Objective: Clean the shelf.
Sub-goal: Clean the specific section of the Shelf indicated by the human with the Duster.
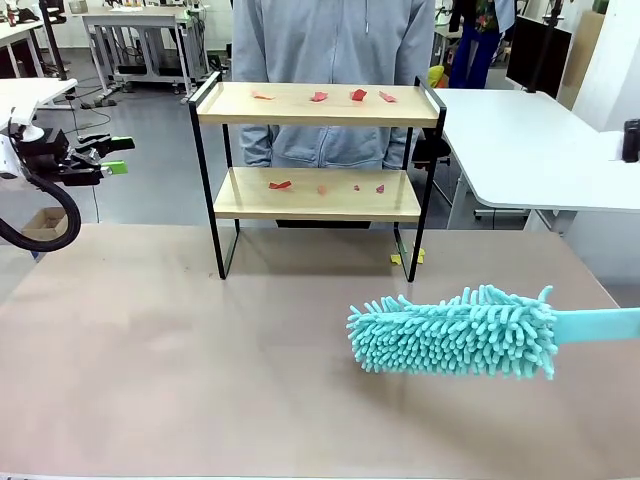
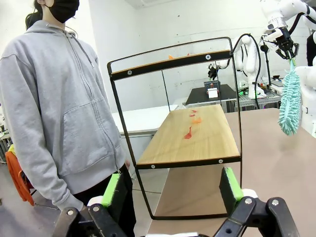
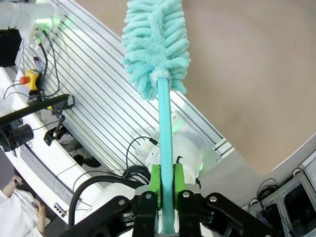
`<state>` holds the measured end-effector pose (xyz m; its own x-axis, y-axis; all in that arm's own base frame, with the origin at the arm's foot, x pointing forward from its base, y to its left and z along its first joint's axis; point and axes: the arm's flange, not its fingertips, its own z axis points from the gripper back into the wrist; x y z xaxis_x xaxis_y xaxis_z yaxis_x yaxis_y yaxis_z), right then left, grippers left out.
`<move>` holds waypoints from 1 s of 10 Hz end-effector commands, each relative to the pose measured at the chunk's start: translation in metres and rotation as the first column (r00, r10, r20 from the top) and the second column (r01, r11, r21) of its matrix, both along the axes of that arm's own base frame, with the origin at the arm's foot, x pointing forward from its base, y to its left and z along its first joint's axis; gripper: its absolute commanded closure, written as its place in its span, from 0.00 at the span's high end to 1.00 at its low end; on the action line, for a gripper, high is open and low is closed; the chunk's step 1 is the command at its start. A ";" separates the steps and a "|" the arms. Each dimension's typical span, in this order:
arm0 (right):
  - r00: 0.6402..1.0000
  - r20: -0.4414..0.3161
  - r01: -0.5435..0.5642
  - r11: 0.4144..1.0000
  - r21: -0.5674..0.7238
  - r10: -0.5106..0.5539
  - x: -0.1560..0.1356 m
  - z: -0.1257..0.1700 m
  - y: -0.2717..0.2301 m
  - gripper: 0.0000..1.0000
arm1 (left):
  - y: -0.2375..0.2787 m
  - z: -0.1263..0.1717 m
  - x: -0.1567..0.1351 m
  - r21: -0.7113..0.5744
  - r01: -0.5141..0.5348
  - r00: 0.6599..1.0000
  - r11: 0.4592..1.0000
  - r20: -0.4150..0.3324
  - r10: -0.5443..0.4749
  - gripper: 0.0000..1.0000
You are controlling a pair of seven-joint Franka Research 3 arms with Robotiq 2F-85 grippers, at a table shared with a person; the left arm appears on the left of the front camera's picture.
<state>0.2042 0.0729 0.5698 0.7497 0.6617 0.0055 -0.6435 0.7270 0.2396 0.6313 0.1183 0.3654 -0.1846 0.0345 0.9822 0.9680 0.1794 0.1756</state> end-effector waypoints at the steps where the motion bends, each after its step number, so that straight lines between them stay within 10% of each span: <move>1: 1.000 -0.004 0.023 1.000 0.011 -0.023 0.000 0.002 0.002 0.13 | -0.001 0.002 -0.003 0.008 0.007 1.000 1.000 -0.001 -0.007 1.00; 10: 1.000 -0.004 0.023 1.000 0.011 -0.023 0.000 0.002 0.002 0.13 | -0.001 0.002 -0.003 0.008 0.007 1.000 1.000 -0.001 -0.007 1.00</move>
